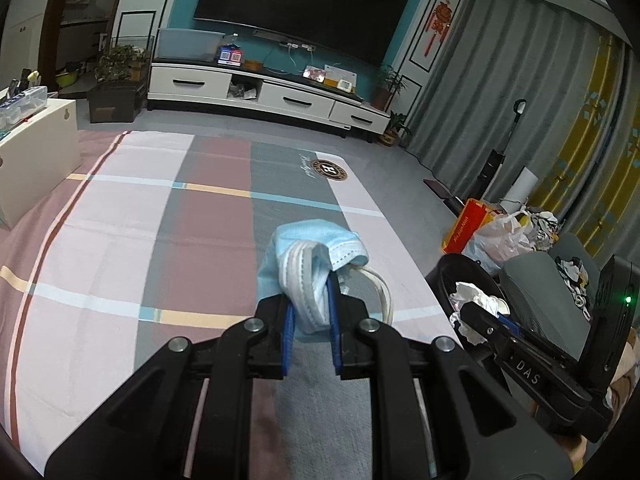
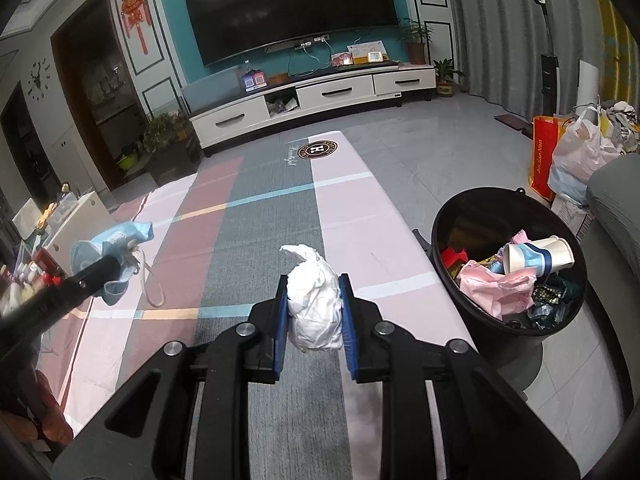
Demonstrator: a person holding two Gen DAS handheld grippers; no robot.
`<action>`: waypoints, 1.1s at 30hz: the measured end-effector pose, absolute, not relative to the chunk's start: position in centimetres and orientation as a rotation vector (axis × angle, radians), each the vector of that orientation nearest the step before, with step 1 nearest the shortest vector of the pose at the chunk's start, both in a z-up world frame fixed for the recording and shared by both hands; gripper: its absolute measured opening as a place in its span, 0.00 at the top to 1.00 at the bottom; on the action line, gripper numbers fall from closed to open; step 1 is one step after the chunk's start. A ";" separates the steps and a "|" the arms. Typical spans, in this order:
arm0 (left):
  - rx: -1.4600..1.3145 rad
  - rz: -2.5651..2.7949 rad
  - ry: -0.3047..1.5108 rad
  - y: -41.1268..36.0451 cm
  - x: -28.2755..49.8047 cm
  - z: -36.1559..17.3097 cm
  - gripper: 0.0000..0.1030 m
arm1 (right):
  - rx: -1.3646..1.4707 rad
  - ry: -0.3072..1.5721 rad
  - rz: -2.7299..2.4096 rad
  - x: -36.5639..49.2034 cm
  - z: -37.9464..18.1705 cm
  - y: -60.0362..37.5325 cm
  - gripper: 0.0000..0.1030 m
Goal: Collect trash
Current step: 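Carry the mask and tissue over the bucket and open both tools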
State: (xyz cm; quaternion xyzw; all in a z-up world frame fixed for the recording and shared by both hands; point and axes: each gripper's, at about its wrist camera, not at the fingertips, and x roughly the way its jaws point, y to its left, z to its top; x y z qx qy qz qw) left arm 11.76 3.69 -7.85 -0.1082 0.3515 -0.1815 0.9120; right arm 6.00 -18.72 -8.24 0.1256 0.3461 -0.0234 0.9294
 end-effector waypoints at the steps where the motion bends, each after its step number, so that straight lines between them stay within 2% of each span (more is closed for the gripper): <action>1: -0.226 -0.380 0.729 3.5 11.8 -7.9 0.84 | 0.258 0.706 -0.051 5.8 -8.2 -18.9 0.77; 33: -0.192 -0.511 0.749 -3.4 12.2 -8.6 0.84 | 0.347 0.673 -0.159 3.3 -9.3 -25.2 0.76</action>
